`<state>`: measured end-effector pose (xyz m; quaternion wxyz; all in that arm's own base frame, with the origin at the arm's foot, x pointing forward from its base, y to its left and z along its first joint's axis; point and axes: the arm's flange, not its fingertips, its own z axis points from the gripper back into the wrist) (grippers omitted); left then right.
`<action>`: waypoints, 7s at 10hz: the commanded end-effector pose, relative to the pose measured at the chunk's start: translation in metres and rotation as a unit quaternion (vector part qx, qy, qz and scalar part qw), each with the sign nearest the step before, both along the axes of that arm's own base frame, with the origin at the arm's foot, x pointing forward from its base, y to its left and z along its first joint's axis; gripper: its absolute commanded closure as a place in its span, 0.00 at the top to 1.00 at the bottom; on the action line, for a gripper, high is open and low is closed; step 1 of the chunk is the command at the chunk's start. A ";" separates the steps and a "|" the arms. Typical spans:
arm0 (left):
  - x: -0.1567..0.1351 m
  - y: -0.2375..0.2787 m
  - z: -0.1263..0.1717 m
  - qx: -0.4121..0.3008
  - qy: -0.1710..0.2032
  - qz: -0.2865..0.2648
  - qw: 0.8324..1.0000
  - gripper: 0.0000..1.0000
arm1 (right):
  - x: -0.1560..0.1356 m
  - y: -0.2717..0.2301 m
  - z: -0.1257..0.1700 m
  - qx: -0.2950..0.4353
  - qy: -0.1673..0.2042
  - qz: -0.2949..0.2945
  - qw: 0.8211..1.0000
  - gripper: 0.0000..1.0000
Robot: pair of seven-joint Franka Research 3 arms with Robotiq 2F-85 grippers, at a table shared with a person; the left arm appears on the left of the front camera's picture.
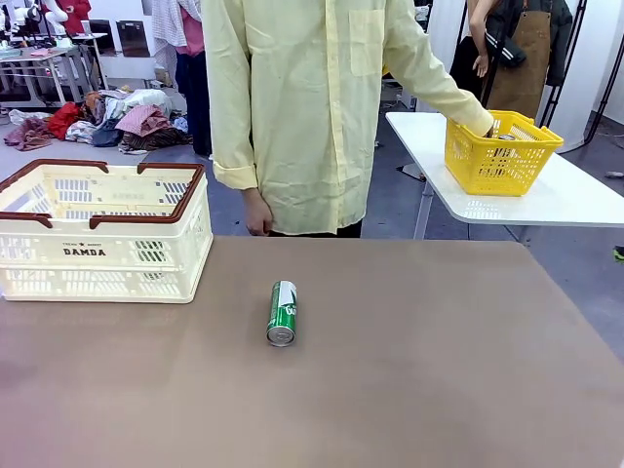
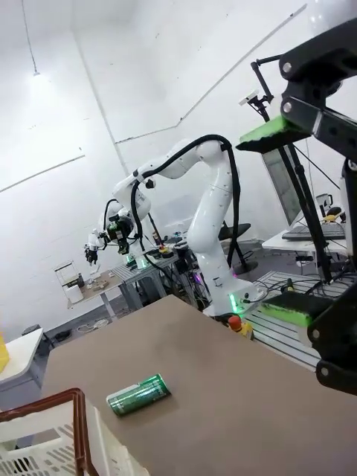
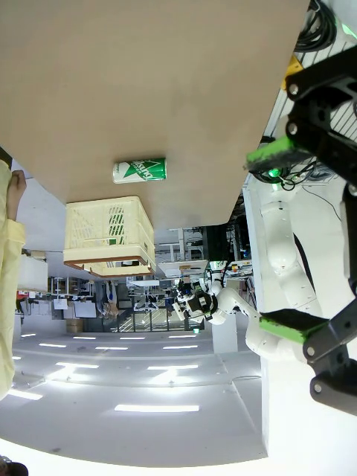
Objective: Place the drinks into the Shopping basket.
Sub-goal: Pick up one drink and place it into the Shopping basket.
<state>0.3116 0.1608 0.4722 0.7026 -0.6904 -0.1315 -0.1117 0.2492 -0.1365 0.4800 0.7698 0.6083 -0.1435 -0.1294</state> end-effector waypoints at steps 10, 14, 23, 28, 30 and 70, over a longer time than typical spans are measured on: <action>-0.004 -0.005 0.004 -0.008 0.006 0.012 1.000 1.00 | 0.001 0.001 0.005 0.009 0.000 -0.005 1.000 1.00; -0.003 -0.001 0.001 0.000 -0.001 0.002 1.000 1.00 | 0.001 0.001 0.005 0.009 0.000 -0.005 1.000 1.00; 0.115 -0.335 0.128 0.462 0.133 0.030 0.877 1.00 | 0.001 0.001 0.005 0.009 0.000 -0.005 1.000 1.00; 0.118 -0.392 0.099 0.489 0.112 0.014 0.865 1.00 | 0.001 0.001 0.005 0.009 0.000 -0.005 1.000 1.00; 0.128 -0.402 0.090 0.508 0.120 0.010 0.853 1.00 | 0.001 0.001 0.005 0.009 0.000 -0.005 1.000 1.00; 0.163 -0.476 -0.029 0.605 0.125 0.122 0.777 1.00 | 0.001 0.001 0.005 0.009 0.000 -0.005 1.000 1.00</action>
